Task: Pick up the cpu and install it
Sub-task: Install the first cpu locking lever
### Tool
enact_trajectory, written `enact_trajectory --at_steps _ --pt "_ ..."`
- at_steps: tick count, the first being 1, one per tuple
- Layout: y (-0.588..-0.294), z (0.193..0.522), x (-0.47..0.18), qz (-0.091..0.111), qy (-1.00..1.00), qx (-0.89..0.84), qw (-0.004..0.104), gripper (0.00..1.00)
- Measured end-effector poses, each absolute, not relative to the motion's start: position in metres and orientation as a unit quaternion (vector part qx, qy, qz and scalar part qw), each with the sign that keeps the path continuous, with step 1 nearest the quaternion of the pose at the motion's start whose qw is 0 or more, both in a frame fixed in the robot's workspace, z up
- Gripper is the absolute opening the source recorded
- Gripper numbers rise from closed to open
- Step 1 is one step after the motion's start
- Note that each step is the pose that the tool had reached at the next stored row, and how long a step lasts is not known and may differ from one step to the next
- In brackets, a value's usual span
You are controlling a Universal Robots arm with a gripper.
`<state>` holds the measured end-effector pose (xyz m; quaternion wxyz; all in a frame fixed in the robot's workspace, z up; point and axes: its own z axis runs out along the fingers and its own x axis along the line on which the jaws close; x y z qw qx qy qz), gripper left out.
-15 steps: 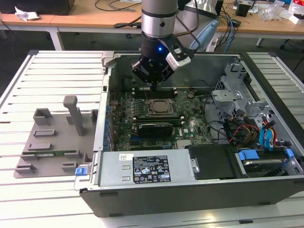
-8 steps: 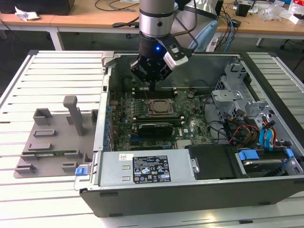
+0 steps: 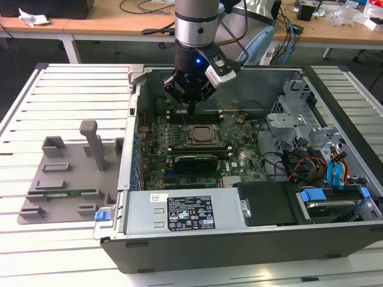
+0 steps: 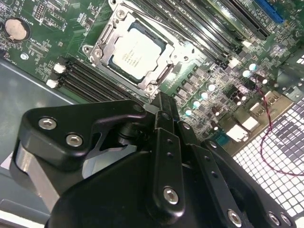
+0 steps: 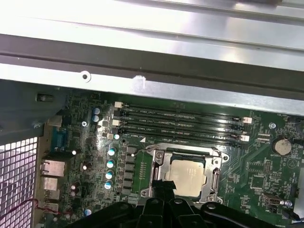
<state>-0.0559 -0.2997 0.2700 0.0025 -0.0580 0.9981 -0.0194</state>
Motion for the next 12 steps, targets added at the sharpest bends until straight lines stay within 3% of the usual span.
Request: enact_trajectory --at_steps 12 --pt "-0.294 0.264 -0.085 -0.019 0.998 -0.058 0.003 0.11"
